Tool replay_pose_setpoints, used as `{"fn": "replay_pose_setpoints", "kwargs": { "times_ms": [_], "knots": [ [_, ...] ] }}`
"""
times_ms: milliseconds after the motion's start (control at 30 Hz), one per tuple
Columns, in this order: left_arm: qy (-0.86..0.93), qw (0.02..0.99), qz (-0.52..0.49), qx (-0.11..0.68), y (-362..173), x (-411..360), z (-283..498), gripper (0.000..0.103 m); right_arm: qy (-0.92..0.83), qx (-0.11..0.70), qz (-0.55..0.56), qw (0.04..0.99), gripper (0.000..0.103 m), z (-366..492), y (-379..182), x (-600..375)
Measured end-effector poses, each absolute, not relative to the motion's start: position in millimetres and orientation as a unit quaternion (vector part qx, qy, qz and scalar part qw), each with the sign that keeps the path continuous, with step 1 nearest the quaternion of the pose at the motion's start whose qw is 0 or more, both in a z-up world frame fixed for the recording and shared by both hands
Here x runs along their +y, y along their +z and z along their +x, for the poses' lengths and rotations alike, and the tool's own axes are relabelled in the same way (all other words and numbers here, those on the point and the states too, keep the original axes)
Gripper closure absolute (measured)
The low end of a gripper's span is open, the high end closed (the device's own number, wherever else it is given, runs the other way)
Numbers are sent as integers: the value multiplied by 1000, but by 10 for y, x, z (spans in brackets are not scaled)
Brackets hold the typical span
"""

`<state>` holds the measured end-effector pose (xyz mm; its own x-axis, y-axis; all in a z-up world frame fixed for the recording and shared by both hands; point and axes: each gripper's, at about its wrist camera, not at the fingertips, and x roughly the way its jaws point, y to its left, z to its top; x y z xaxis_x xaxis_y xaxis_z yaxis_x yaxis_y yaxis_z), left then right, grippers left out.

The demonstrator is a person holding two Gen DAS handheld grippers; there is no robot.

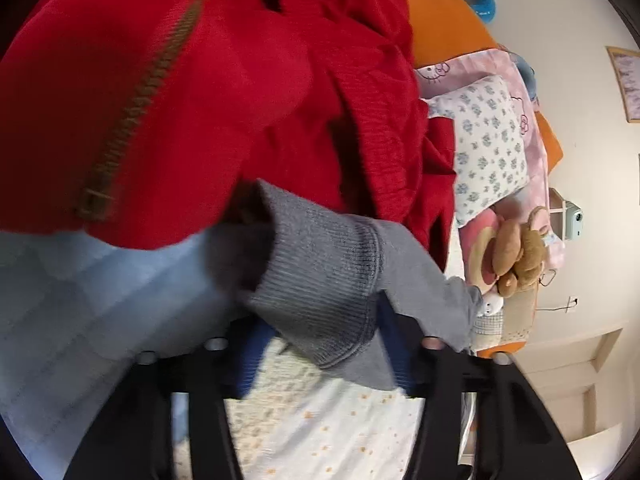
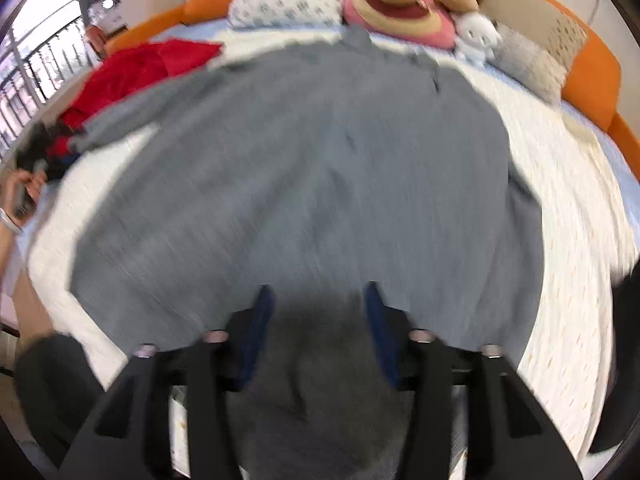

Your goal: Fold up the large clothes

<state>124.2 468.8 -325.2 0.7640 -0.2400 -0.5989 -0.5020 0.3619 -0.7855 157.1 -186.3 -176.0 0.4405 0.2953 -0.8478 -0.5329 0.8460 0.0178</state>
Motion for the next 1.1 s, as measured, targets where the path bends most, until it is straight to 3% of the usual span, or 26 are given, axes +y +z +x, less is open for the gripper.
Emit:
{"fn": "replay_pose_setpoints", "kwargs": {
  "times_ms": [33, 233, 367, 467, 833, 933, 967, 1100],
  "knots": [
    [85, 754, -562, 329, -3271, 4710, 1230, 58, 255, 451, -127, 846, 33, 1638, -1617, -1786],
    [73, 759, -558, 326, -3165, 4741, 1232, 74, 311, 419, -104, 847, 37, 2482, -1184, -1190],
    [47, 787, -531, 310, -2684, 4698, 1325, 77, 345, 456, -40, 819, 72, 3315, -1300, -758],
    [30, 820, -486, 301, -2133, 4720, 1490, 77, 345, 491, 8, 800, 83, 3869, -1535, -460],
    [42, 884, -359, 295, -870, 4716, 2008, 77, 356, 559, 112, 740, 86, 4947, -2280, 212],
    [34, 888, -349, 298, -689, 4607, 2240, 77, 337, 571, 69, 745, 91, 5020, -2416, 389],
    [23, 891, -346, 295, -620, 4523, 2317, 77, 331, 568, 63, 751, 98, 5043, -2418, 415],
    [-43, 903, -316, 287, -342, 4036, 2502, 77, 314, 584, 51, 747, 99, 5124, -2452, 484]
  ]
}}
